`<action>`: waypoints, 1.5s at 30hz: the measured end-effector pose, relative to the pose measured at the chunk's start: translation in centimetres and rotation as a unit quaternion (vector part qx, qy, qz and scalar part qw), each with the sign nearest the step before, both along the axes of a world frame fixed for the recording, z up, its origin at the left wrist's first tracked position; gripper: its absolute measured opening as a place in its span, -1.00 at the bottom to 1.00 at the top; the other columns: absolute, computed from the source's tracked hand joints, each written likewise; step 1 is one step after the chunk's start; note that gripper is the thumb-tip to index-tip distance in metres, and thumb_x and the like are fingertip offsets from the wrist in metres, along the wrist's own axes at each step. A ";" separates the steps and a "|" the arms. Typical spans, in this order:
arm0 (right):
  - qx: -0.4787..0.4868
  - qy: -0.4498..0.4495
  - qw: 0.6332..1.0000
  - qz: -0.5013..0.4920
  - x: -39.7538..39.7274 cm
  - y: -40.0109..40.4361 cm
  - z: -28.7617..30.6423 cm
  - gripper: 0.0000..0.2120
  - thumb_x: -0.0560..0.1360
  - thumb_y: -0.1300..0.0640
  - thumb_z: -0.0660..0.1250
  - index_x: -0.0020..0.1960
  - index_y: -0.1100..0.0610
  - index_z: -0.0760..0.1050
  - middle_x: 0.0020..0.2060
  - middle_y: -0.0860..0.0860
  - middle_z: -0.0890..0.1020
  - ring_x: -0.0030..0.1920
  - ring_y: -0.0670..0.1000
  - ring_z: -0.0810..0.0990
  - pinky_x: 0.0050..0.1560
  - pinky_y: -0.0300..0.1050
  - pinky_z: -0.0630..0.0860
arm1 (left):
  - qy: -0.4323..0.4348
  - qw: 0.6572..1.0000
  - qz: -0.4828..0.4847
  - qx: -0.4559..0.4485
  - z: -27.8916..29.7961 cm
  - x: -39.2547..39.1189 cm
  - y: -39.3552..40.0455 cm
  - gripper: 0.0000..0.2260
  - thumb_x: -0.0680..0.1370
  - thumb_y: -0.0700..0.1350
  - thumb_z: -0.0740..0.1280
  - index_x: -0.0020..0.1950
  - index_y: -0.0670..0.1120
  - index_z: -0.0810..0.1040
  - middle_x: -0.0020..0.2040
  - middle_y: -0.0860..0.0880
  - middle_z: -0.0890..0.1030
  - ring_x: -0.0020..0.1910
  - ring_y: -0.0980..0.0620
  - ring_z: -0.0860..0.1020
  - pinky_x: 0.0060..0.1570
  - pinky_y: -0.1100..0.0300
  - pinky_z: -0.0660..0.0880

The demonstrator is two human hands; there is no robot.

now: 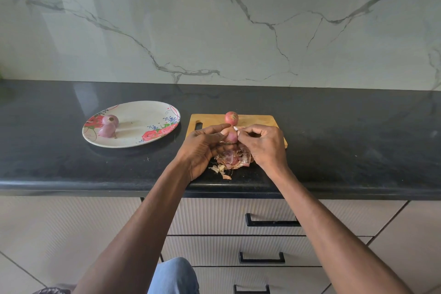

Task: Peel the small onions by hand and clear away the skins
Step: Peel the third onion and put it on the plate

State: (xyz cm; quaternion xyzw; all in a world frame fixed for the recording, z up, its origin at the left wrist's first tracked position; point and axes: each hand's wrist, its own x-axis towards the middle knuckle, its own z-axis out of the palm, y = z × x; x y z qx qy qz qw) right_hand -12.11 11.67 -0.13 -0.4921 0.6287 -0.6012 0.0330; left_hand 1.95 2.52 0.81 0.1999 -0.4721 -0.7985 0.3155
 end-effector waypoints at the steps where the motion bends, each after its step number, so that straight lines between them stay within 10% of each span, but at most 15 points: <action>1: 0.004 -0.003 1.000 -0.004 0.0 -0.1 0.0 -0.90 0.46 0.22 0.49 -0.23 0.15 0.72 -0.32 -0.08 0.72 -0.23 0.04 0.68 -0.18 0.00 0.59 | -0.002 1.000 -0.003 -0.002 0.1 0.0 0.1 -0.77 0.60 -0.39 0.25 0.18 -0.26 0.63 -0.01 -0.23 0.71 -0.09 -0.05 0.71 -0.15 0.19 0.65; 20: -0.078 0.224 0.971 -0.002 0.3 -0.4 -0.9 -0.75 0.43 0.35 0.51 0.11 0.26 0.69 0.02 0.11 0.64 0.02 -0.07 0.61 0.08 -0.33 0.56 | 0.003 1.000 -0.007 0.011 0.3 0.1 0.1 -0.83 0.64 -0.21 0.29 0.13 -0.30 0.54 -0.12 -0.20 0.69 -0.22 -0.07 0.68 -0.14 0.13 0.68; 45: -0.064 0.189 0.980 0.012 0.6 -0.1 -0.4 -0.74 0.48 0.32 0.48 0.16 0.18 0.62 0.11 -0.08 0.64 0.11 -0.07 0.64 0.15 -0.17 0.59 | 0.039 0.998 0.015 0.044 0.6 0.4 0.2 -0.87 0.63 -0.36 0.23 -0.01 -0.24 0.56 -0.11 -0.23 0.69 -0.14 -0.08 0.70 -0.02 0.08 0.67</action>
